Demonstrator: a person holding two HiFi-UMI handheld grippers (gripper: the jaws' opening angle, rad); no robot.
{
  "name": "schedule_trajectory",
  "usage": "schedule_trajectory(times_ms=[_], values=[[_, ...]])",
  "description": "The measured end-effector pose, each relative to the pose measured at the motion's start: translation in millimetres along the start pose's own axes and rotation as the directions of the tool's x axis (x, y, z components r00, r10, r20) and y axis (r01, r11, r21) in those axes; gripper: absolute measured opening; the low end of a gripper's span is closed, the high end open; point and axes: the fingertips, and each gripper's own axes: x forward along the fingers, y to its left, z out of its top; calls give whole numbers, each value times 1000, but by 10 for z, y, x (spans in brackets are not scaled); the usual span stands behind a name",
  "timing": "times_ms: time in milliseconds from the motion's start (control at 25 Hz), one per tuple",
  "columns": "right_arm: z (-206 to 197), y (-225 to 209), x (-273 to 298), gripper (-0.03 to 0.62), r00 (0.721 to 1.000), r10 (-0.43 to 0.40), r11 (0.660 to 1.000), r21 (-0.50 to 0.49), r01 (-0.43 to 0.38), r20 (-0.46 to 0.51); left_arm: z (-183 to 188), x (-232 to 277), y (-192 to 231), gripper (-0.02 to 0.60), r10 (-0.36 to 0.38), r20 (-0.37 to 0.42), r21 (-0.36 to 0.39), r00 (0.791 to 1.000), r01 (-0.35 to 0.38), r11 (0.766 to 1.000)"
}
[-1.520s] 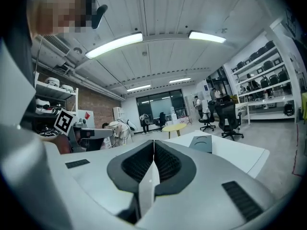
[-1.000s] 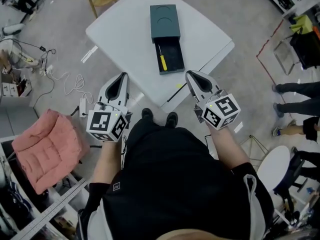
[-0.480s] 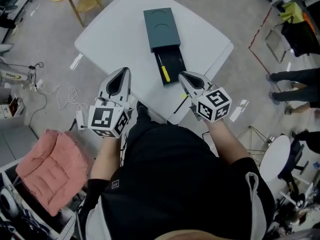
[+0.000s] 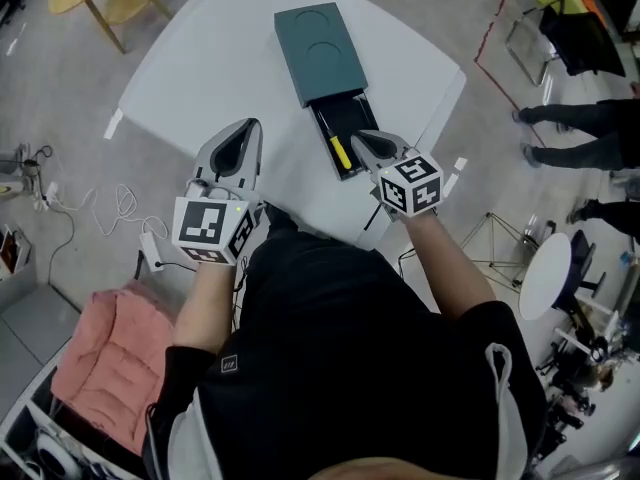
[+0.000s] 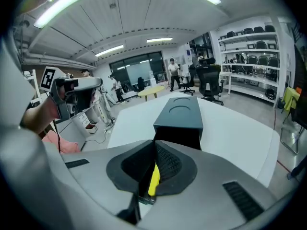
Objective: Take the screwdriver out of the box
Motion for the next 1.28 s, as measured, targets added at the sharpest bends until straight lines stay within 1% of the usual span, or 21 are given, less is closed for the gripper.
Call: schedule_trajectory(times_ms=[240,400,640,760,960,1080,1280], values=[[-279,-89,323,31,991,-46,999,21,49,-124,-103,246,173,8,-67,-23,-11,997,67,998],[-429,-95,460,34,977,-63,998,1,65,-202,-124,337,244,8,-95,-25,-15,995,94,995],[-645,-83,554,83,951,-84,996,-27,80,-298,-194,338,266,8,-126,-35,-25,991,126,992],[-754,-94,569,94,927,-102,994,-63,85,-360,-232,327,278,8,-132,-37,-35,990,131,991],[-926,-74,584,129,882,-110,992,-105,69,-458,-268,270,316,8,-134,-32,-51,991,132,990],[-983,-61,606,132,858,-108,991,-125,52,-502,-271,251,342,8,-131,-25,-57,991,129,990],[-1055,-64,644,119,814,-137,983,-179,42,-564,-265,193,397,8,-124,-19,-67,992,122,990]])
